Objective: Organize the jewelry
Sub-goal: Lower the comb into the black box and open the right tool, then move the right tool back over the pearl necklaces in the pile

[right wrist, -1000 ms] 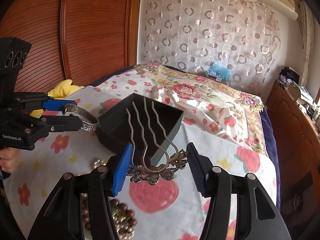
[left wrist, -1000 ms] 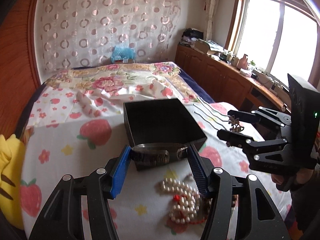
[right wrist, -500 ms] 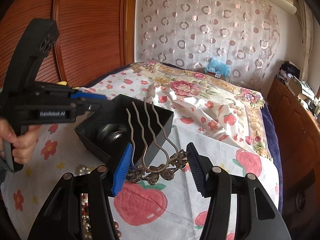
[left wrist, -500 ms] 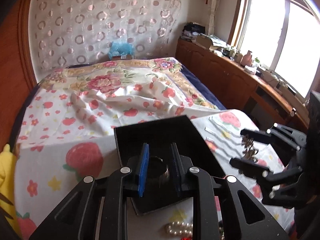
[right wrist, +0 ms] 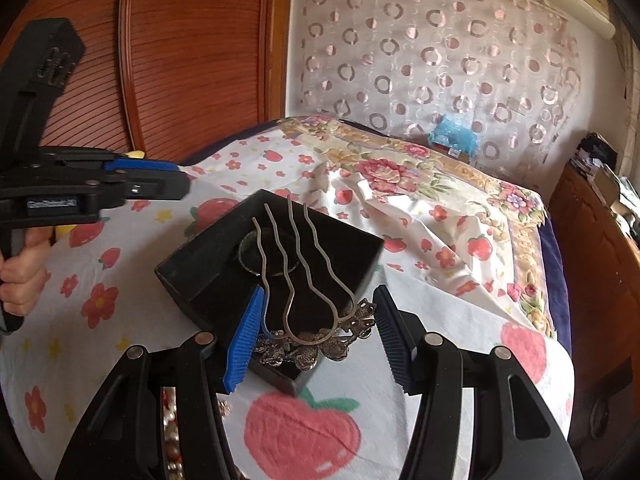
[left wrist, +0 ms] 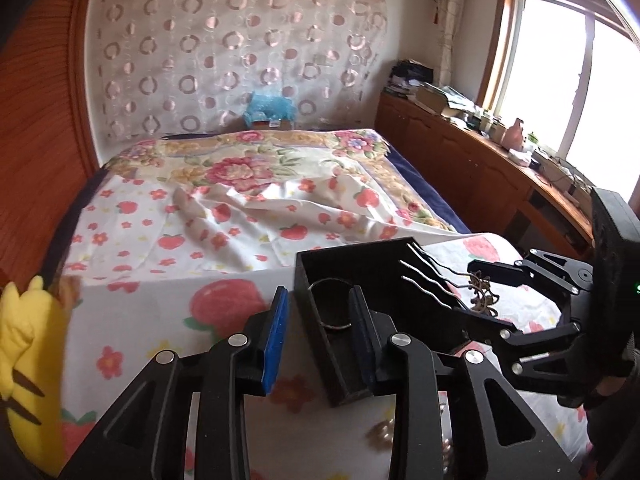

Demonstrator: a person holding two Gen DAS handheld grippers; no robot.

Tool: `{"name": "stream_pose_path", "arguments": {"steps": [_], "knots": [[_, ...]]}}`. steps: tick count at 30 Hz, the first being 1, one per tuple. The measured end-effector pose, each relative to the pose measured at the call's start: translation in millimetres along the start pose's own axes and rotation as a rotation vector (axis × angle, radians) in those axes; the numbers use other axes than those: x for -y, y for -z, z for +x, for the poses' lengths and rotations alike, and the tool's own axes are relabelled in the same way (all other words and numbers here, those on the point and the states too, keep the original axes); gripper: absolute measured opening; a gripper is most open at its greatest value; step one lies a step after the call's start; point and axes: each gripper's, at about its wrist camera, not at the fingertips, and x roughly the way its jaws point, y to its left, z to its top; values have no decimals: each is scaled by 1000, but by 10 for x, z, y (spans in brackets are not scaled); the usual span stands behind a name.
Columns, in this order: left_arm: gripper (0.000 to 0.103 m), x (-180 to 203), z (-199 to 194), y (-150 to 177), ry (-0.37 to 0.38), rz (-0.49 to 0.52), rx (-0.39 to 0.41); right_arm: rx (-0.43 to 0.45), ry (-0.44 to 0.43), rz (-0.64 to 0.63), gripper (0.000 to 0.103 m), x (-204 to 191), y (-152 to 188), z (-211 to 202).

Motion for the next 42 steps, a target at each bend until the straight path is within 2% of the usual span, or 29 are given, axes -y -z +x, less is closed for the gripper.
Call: {"name": "stream_pose_path", "arguments": {"steps": [9,16,18,20,24,31,38,42], "knots": [[36,-144,-201,113,-42,-9,21,-59,-26,-43,59,-156,-69,219],[38,-152,-247,159,-43,-7,21,-99,-21,-66,59,-206,-97,352],[39,-170,-260,165,-45,-8,21,-97,-19,-67,60,-220,-98,342],[44,-180,-283,200,-47,-10,22,-92,-19,-67,67,-220,-104,340],[45,-199,-346,306,-47,-7,19,-72,-6,-55,67,-194,-87,247],[49,-48,-480,557,-33,5,5,-11,-2,1,67,-149,126,-213],[51,168,-533,785,-8,11,-17,-2,24,17,48,-196,445,-586],[52,287,-592,913,8,11,-23,-1,30,54,43,-170,639,-776]]}}
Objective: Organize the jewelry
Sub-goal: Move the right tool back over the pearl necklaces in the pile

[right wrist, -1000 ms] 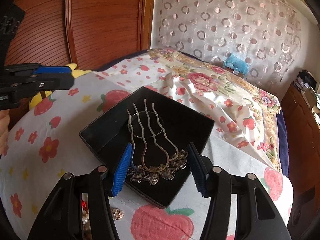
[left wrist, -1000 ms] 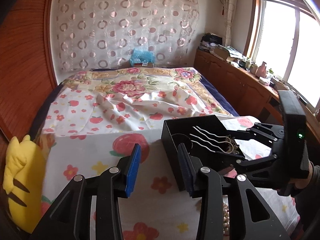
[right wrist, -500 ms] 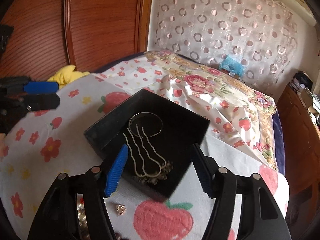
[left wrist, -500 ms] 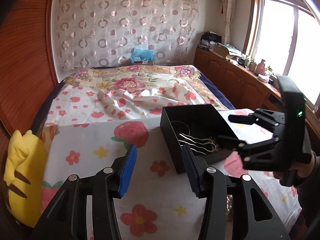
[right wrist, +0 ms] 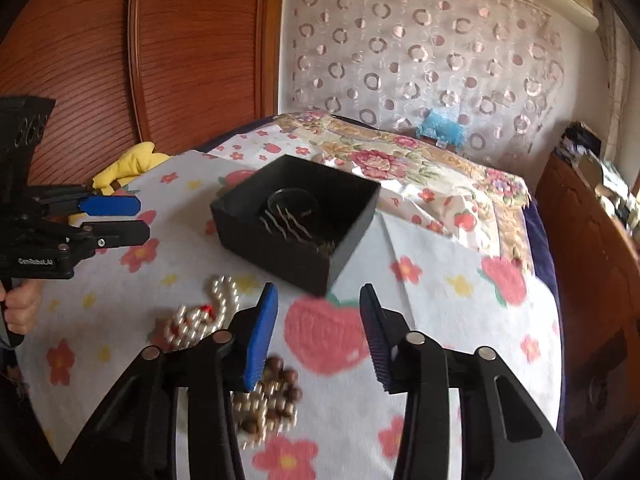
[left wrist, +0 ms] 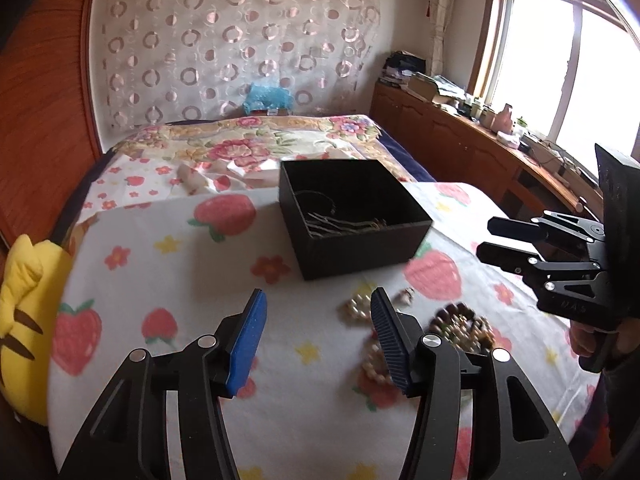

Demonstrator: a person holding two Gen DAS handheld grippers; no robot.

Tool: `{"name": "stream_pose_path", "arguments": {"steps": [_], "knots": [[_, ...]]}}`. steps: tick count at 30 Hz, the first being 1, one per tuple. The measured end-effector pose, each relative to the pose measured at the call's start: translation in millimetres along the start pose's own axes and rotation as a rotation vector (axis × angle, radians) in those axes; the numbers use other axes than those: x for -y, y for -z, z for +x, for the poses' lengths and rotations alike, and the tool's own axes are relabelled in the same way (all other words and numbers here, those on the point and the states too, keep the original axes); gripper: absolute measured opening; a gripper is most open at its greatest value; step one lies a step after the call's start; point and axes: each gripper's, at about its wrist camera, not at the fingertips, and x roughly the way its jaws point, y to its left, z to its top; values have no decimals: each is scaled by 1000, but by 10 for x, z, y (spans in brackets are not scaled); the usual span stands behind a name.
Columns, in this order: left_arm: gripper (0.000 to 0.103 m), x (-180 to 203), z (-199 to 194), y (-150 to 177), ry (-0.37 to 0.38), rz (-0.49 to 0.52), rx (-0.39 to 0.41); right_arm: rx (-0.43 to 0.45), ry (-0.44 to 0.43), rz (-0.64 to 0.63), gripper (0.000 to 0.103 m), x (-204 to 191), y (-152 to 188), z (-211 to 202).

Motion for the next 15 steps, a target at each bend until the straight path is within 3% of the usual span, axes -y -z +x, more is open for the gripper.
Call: {"name": "stream_pose_path", "arguments": {"steps": [15], "knots": [[53,206,-169,310,18,9,-18,-62,-83,121,26,-194,685,-202]]}}
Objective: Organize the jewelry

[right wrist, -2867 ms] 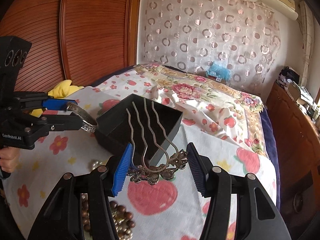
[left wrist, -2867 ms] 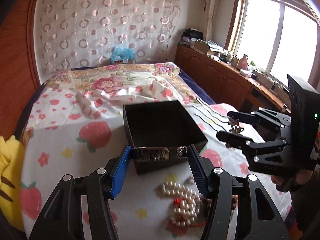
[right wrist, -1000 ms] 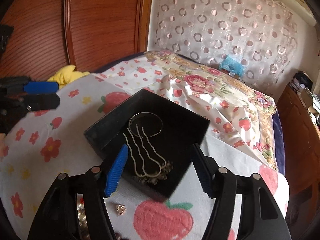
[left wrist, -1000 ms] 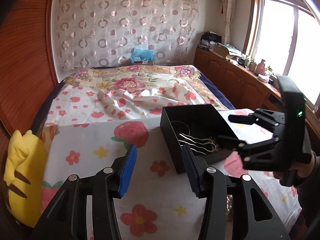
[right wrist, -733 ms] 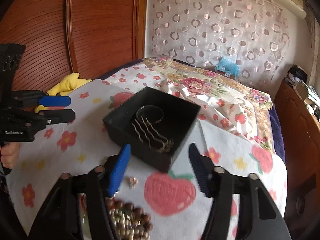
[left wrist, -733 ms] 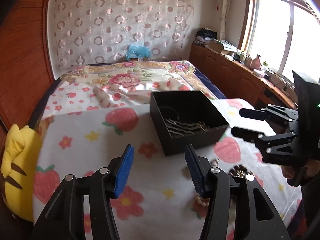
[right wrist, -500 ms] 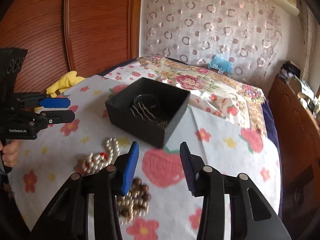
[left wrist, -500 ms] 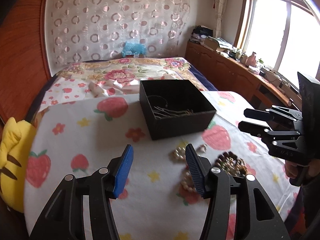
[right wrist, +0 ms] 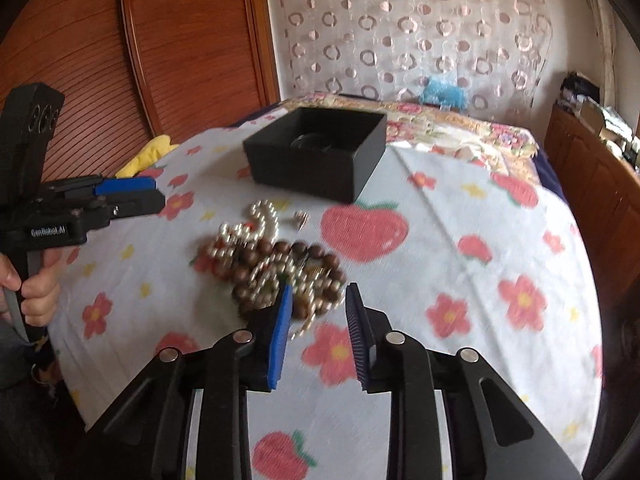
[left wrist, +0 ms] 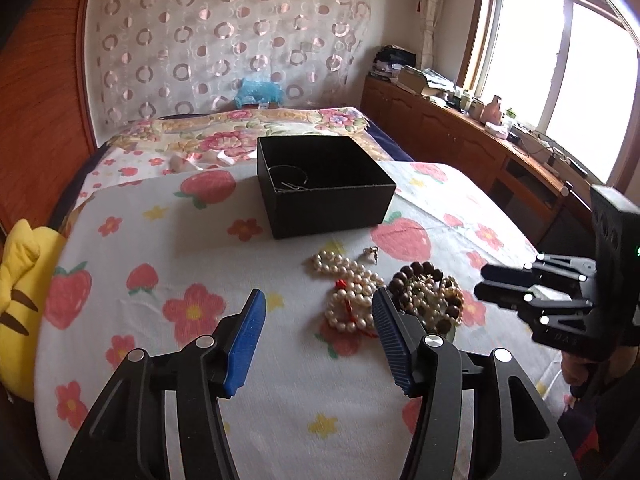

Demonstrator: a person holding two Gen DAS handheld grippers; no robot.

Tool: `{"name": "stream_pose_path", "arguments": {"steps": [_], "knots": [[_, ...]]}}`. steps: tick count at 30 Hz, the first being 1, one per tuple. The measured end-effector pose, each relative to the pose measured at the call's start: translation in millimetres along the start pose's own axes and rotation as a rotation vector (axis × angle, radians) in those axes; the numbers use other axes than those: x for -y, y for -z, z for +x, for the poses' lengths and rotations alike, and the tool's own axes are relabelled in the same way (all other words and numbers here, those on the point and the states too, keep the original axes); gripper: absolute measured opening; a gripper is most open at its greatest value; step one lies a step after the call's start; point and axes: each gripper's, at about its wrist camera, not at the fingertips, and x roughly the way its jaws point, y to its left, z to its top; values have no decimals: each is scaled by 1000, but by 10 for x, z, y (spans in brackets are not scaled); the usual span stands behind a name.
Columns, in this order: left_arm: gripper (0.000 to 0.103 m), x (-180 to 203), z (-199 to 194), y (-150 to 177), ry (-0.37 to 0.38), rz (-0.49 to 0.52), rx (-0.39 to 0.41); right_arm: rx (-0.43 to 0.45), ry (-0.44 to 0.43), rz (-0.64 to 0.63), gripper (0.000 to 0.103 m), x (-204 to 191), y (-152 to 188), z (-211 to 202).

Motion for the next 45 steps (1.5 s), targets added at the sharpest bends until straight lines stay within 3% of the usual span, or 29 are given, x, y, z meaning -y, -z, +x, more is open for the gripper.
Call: {"name": "stream_pose_path", "arguments": {"steps": [6,14,22,32,33,34,45], "knots": [[54,-6,-34,49,-3,-4,2,-44,-10,26,21,-14,42,85],[58,-42,-2,104,1,-18,-3,-97,56,35,21,32,56,255],[58,-63,20,146,3,-28,-13,-83,0,39,21,-36,50,186],[59,-52,30,153,4,-26,-13,-91,48,33,21,-23,-22,332],[59,-54,37,154,4,-27,-14,-92,46,37,19,-16,-27,338],[59,-57,45,155,4,-28,-16,-93,49,39,6,-7,-31,338],[59,-57,325,105,-12,15,-83,-20,134,49,5,202,-48,69]]}}
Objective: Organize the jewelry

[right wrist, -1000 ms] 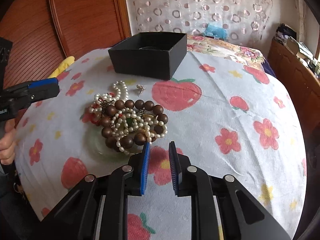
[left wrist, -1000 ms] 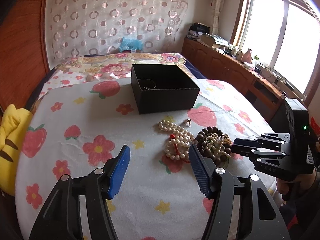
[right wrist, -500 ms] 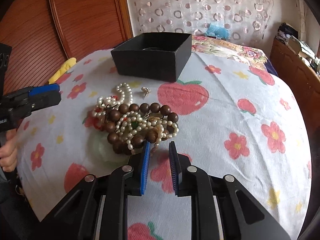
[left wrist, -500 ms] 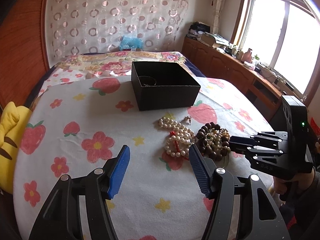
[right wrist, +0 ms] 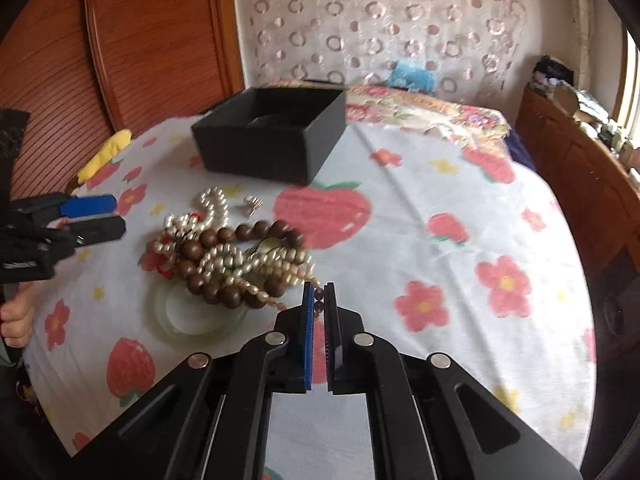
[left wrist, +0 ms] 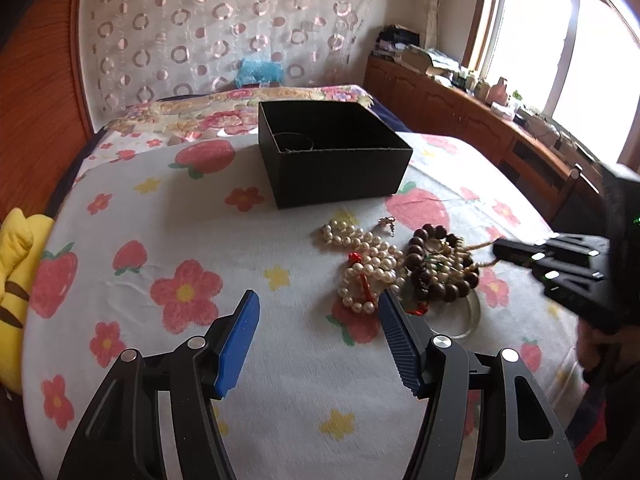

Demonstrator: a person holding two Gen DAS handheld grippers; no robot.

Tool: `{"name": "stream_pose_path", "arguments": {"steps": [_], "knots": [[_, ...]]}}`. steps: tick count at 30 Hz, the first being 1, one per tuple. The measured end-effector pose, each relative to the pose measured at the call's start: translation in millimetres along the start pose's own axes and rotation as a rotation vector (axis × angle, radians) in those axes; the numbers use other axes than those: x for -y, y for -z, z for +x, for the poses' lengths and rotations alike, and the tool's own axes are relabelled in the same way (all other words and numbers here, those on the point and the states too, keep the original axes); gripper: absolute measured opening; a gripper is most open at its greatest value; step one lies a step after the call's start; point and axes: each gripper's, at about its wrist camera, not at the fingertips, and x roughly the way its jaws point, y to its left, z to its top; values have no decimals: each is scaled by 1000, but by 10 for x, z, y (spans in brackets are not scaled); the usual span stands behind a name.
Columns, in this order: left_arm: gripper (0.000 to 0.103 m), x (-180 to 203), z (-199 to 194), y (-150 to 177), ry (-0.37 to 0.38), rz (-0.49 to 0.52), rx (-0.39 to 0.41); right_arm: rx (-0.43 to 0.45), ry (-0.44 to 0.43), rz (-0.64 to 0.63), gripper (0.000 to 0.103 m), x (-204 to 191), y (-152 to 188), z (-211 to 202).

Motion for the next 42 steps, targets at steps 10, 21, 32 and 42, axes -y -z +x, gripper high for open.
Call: {"name": "stream_pose_path", "arguments": {"steps": [10,21,32,42], "knots": [[51,6,366,-286,-27,62,-58,88,23,-21,5,52,-158,-318],[31,50,663,-573,6,95,-124,102,18,-37,5,-21,-187,-360],[25,109,764,-605,-15,141,-150,129,10,-37,5,-5,-249,-438],[7,217,823,-669,-30,194,-168,132,-17,-33,5,-3,-244,-452]]}}
